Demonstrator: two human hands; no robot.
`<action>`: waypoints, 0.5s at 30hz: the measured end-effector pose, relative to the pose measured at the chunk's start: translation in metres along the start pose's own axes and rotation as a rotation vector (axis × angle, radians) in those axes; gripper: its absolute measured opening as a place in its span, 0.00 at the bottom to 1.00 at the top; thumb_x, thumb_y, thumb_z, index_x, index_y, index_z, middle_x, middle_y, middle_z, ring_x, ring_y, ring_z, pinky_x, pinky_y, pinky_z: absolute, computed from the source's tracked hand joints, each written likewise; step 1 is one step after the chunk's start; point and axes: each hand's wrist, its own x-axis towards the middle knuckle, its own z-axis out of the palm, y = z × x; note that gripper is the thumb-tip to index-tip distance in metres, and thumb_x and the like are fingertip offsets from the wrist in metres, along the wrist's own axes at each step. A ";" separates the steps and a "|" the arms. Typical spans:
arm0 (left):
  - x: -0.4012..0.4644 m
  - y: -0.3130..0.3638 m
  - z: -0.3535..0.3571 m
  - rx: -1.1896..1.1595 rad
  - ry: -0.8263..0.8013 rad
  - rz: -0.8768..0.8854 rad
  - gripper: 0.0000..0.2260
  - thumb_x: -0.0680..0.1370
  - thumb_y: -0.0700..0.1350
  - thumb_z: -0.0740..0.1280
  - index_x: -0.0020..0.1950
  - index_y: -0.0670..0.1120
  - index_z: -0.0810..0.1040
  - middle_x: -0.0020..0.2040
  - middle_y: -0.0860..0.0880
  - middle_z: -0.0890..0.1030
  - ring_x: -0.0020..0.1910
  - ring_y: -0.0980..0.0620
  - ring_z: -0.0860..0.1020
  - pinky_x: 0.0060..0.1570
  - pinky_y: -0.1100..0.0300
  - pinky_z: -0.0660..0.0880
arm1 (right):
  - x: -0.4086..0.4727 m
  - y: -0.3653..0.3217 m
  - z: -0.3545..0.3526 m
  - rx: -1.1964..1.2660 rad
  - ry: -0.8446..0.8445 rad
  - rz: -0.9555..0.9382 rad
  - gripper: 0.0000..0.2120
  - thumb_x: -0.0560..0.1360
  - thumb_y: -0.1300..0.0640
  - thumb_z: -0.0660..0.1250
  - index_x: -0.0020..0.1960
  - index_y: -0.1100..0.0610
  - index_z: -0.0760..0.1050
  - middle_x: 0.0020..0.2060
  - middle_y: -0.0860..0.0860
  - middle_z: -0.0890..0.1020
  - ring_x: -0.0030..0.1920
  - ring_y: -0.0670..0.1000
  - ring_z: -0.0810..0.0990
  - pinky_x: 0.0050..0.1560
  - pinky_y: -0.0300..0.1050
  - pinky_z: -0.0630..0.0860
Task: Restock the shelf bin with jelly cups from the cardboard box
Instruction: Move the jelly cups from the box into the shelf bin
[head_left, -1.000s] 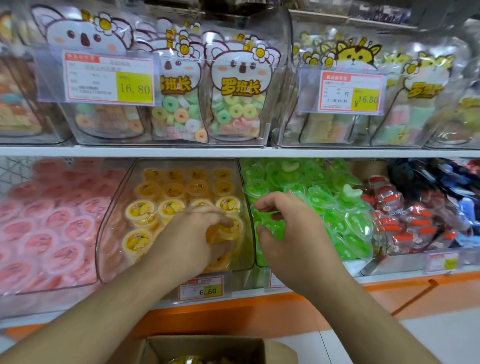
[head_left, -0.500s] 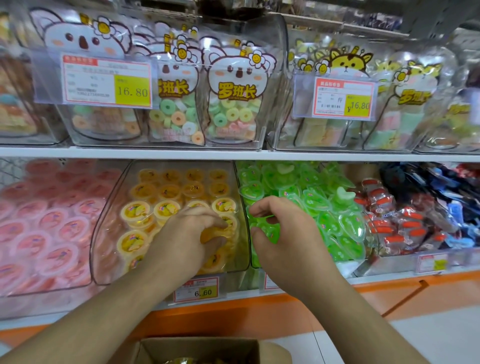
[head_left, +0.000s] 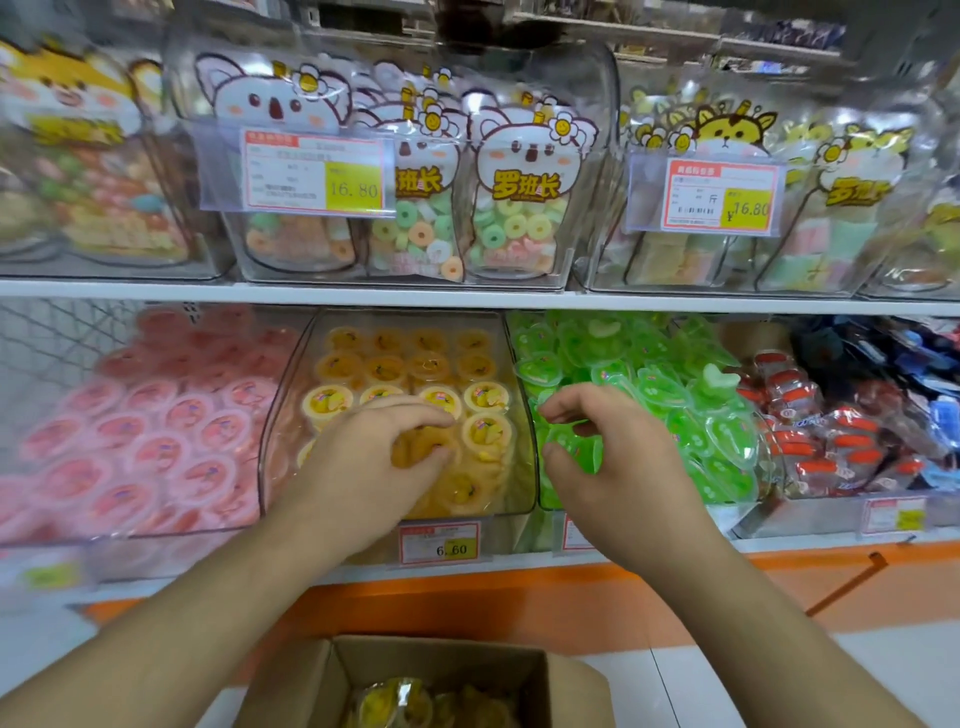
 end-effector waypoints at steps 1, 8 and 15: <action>-0.006 0.001 -0.004 -0.021 0.002 -0.026 0.12 0.76 0.56 0.73 0.59 0.61 0.84 0.57 0.66 0.81 0.54 0.68 0.77 0.55 0.67 0.74 | -0.003 -0.003 0.000 0.009 0.002 -0.020 0.11 0.76 0.58 0.73 0.57 0.50 0.79 0.52 0.43 0.80 0.53 0.40 0.76 0.54 0.29 0.71; -0.099 0.009 -0.023 -0.329 -0.031 -0.122 0.11 0.80 0.41 0.72 0.49 0.58 0.86 0.47 0.59 0.85 0.49 0.56 0.83 0.46 0.63 0.78 | -0.043 -0.039 0.021 0.172 -0.157 -0.122 0.09 0.74 0.65 0.69 0.50 0.53 0.81 0.45 0.46 0.83 0.46 0.46 0.82 0.44 0.44 0.78; -0.207 -0.089 0.012 -0.179 -0.274 -0.448 0.13 0.81 0.41 0.69 0.57 0.61 0.83 0.55 0.61 0.84 0.54 0.63 0.80 0.54 0.61 0.75 | -0.111 -0.034 0.115 -0.021 -0.705 -0.078 0.08 0.75 0.56 0.69 0.53 0.51 0.79 0.47 0.47 0.81 0.46 0.47 0.78 0.49 0.44 0.77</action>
